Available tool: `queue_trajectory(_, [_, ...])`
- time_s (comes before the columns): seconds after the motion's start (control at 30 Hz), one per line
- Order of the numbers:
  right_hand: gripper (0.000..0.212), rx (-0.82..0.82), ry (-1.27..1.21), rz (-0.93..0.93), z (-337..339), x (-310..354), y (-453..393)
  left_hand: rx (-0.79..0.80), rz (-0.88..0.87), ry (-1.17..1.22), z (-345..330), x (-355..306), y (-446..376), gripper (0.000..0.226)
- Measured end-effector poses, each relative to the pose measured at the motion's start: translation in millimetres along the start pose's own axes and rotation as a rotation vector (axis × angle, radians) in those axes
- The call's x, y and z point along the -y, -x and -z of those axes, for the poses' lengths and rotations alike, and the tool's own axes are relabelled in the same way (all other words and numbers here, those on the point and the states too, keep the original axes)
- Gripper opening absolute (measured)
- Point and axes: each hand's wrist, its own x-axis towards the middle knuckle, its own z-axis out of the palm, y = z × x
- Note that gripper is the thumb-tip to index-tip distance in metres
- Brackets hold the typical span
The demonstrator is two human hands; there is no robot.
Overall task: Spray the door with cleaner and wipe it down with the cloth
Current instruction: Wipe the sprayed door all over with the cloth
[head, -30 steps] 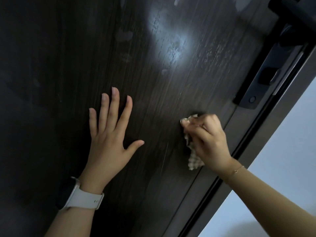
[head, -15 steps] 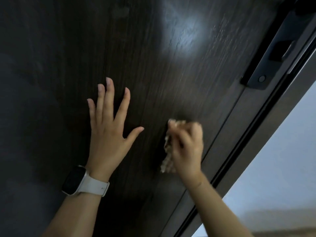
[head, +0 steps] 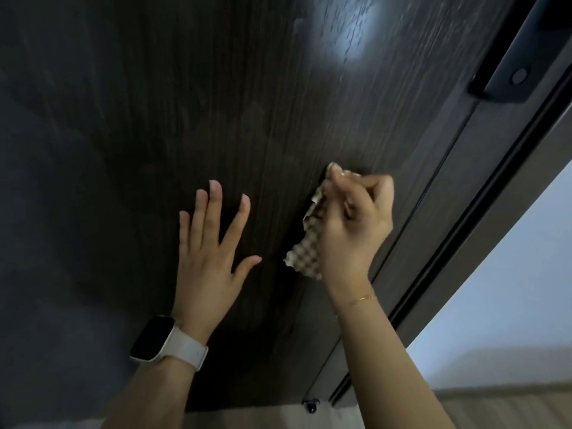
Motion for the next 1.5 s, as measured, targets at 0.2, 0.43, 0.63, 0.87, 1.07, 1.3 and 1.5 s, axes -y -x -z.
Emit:
queue_trajectory(0.2, [0.03,0.236,0.21,0.044,28,-23,86,0.004,0.01,0.009,0,-1,0,0.098])
queue_trajectory(0.43, [0.017,0.029,0.053,-0.074,3,4,19,0.007,0.027,0.022,2,-4,0,0.097])
queue_trajectory(0.63, [0.02,-0.09,-0.045,-0.25,12,2,23,-0.006,0.02,0.037,0,-1,-1,0.098])
queue_trajectory(0.87, [0.026,-0.016,0.039,-0.107,-10,16,36,0.023,0.001,0.038,1,2,-1,0.1])
queue_trajectory(1.07, [0.022,0.042,0.11,-0.063,7,7,10,0.047,-0.014,0.044,5,5,-1,0.099])
queue_trajectory(1.3, [0.023,-0.048,-0.006,-0.117,-13,18,12,0.043,-0.006,0.056,2,4,0,0.105])
queue_trajectory(1.5, [0.03,0.151,0.092,0.014,-3,15,18,0.026,-0.006,0.06,2,5,0,0.104])
